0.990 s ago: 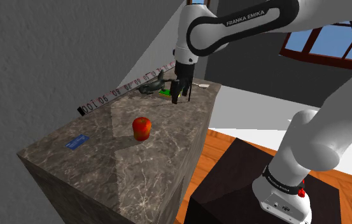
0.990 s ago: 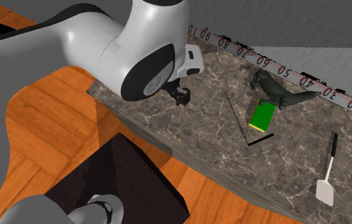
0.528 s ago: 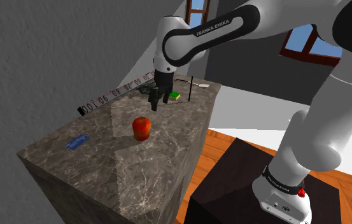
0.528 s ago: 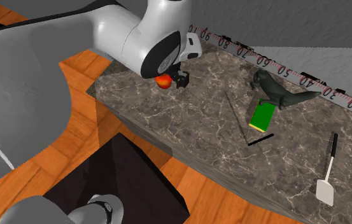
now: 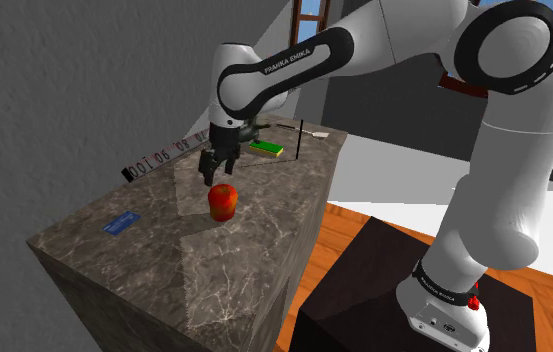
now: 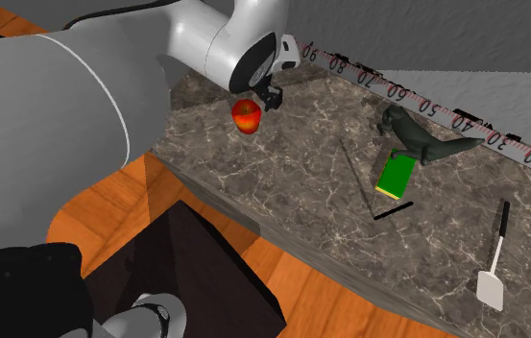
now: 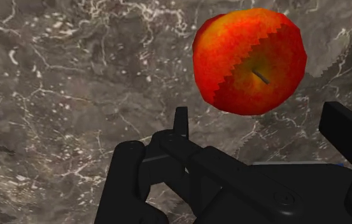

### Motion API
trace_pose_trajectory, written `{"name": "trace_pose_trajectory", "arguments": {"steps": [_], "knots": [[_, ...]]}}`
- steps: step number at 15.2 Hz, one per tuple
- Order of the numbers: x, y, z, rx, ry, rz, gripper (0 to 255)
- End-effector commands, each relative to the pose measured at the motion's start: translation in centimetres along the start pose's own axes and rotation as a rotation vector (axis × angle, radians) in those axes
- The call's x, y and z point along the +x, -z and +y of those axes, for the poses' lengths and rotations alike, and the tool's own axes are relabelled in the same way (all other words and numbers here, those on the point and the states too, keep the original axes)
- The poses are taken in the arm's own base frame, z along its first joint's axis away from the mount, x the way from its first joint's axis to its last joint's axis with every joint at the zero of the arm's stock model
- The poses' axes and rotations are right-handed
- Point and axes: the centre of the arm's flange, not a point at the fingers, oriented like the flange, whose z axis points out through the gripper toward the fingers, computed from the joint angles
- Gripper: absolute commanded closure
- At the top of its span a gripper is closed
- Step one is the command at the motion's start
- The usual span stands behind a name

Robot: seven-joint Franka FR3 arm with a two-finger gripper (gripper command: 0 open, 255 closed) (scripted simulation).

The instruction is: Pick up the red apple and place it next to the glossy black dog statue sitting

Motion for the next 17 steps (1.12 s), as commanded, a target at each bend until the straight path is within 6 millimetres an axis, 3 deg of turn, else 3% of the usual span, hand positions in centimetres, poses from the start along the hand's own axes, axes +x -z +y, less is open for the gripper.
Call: {"name": "trace_pose_trajectory", "arguments": {"steps": [1,7,15,16,17], "knots": [[0.6,-1.3,-0.4,0.004,0.002,0.002,0],[0.6,-4.2,-0.4,0.004,0.002,0.002,0],[0.6,-4.2,-0.4,0.004,0.002,0.002,0],[0.6,-4.2,-0.4,0.004,0.002,0.002,255],[0.6,-4.2,-0.4,0.004,0.002,0.002,255]]}}
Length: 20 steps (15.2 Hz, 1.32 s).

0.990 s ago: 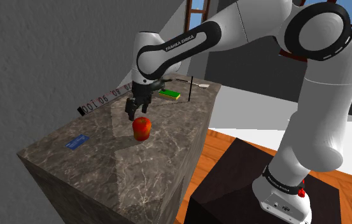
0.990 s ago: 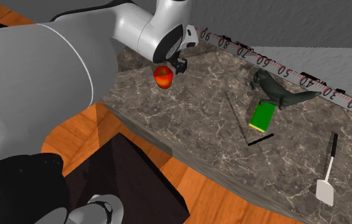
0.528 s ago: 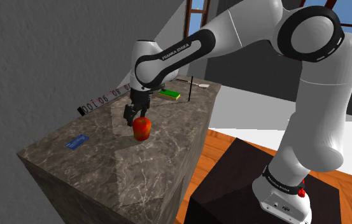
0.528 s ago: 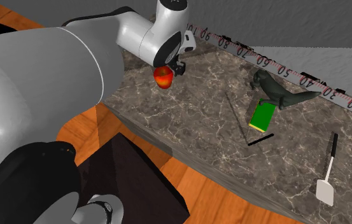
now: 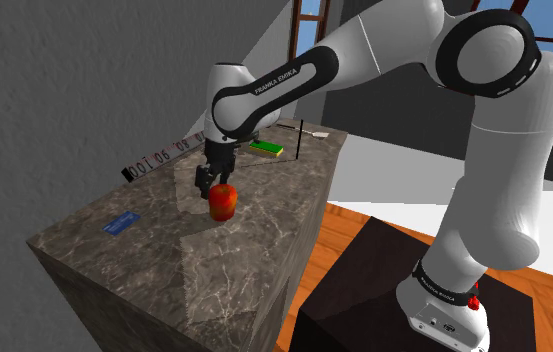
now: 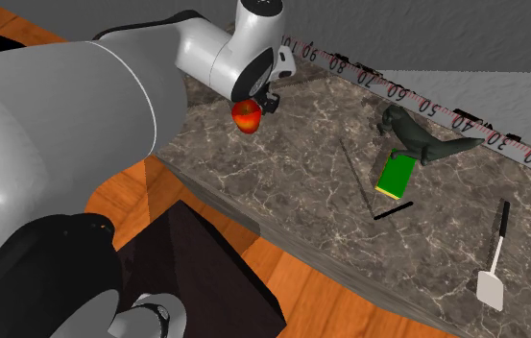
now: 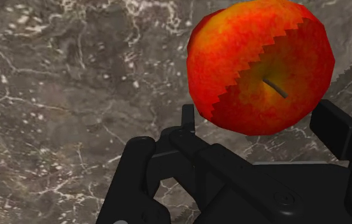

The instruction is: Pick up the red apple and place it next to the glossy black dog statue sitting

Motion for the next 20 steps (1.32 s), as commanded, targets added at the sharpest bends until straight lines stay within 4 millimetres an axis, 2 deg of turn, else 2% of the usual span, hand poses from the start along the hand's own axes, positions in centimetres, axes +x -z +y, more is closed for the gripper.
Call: {"name": "trace_pose_trajectory", "arguments": {"steps": [1,8,20], "knots": [[0.0,-0.1,0.0,0.0,0.0,-0.002,255],[0.0,-0.1,0.0,0.0,0.0,-0.002,255],[0.4,6.1,-1.0,0.0,0.0,-0.002,255]]}}
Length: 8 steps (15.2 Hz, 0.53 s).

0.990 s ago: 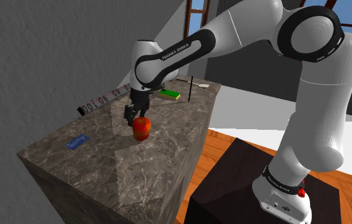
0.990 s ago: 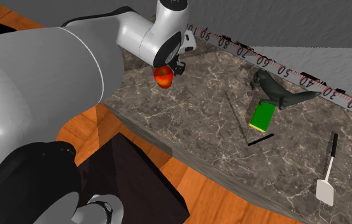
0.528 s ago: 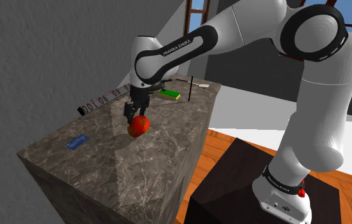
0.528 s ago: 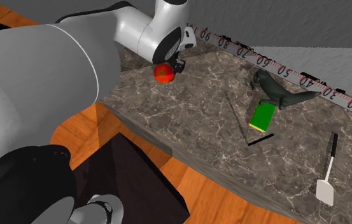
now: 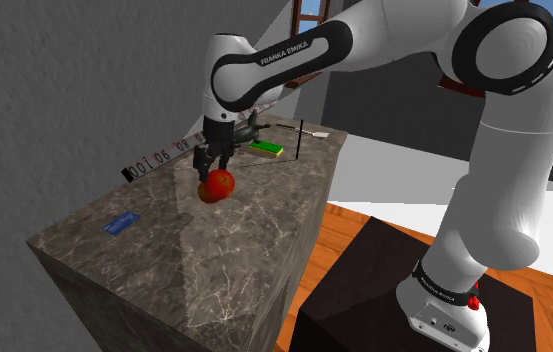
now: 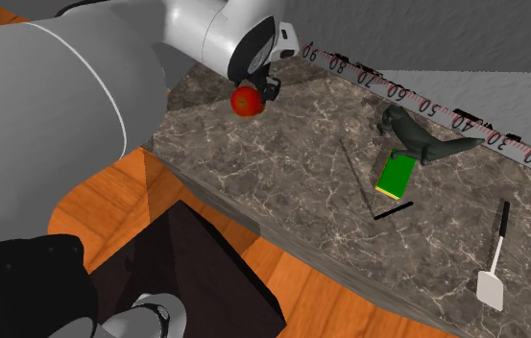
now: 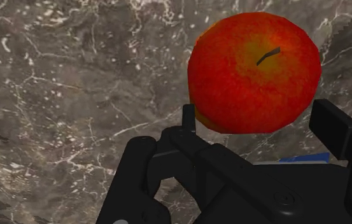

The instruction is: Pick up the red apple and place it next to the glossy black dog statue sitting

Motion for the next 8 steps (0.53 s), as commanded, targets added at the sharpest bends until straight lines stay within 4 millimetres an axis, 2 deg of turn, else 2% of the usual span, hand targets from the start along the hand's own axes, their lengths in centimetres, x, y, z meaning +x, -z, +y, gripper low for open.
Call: {"name": "trace_pose_trajectory", "arguments": {"steps": [1,8], "knots": [[0.1,1.1,-0.2,0.0,0.0,0.0,255],[0.4,4.7,-0.8,0.0,0.0,0.0,255]]}}
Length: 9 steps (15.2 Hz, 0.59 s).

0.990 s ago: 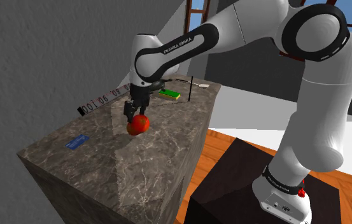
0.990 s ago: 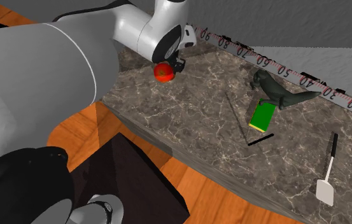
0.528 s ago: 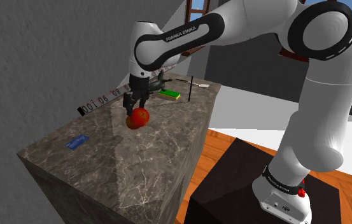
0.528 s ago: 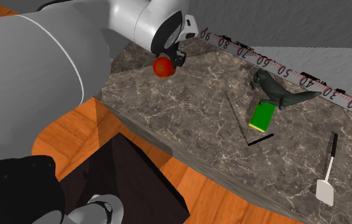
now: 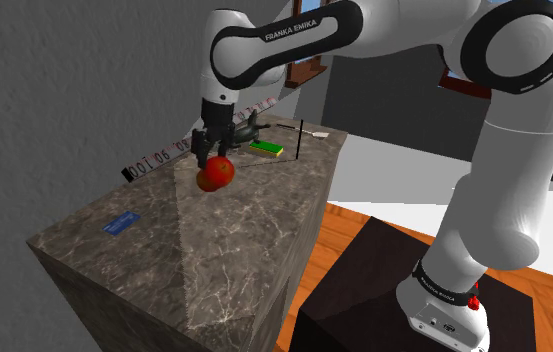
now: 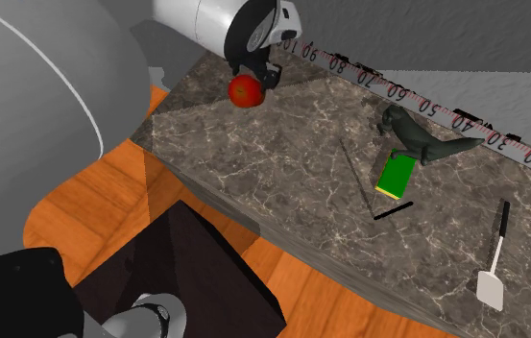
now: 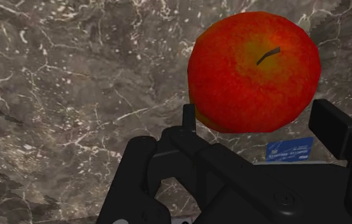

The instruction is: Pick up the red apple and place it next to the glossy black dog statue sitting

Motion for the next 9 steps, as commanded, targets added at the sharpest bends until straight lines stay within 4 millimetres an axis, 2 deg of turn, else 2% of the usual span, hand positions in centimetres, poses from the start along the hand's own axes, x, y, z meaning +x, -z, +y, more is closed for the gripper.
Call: {"name": "trace_pose_trajectory", "arguments": {"steps": [1,9], "knots": [[0.1,1.1,-0.1,0.0,0.0,-0.001,255],[0.4,5.3,-0.8,0.0,0.0,-0.001,255]]}}
